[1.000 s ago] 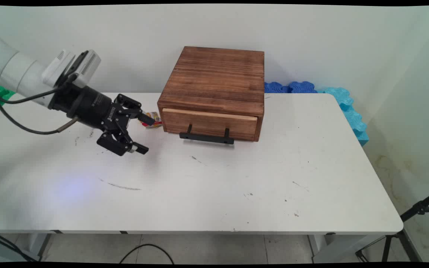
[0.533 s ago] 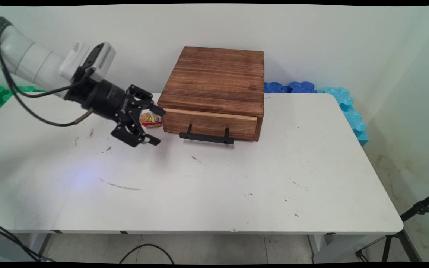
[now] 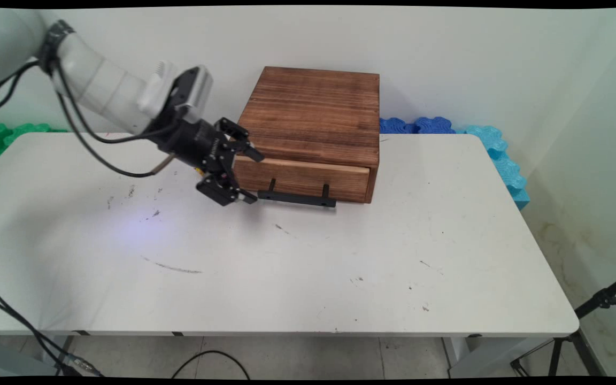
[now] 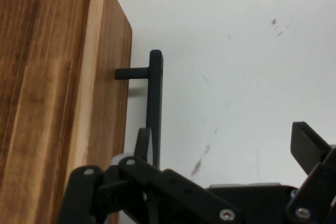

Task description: Open the drawer

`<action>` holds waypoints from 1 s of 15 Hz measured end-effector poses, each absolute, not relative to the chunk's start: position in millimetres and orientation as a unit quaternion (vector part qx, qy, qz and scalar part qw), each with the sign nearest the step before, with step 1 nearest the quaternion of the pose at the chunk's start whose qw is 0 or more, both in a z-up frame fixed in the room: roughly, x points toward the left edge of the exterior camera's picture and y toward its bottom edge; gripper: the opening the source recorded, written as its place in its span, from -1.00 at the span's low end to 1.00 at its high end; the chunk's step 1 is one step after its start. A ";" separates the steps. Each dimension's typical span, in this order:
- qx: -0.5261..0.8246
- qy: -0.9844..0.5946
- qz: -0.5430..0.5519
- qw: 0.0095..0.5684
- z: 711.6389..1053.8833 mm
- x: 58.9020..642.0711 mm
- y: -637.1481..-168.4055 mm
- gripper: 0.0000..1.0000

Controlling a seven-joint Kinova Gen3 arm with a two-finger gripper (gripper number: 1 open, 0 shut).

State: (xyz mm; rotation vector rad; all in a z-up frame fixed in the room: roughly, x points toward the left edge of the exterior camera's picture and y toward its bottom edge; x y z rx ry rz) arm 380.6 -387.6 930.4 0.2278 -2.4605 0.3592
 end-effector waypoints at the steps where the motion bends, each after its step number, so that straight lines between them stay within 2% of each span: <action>1: 0.083 -0.936 0.138 0.312 928.1 376.0 -391.3 1.00; 15: 0.074 -0.960 0.150 0.226 871.3 311.6 -441.4 1.00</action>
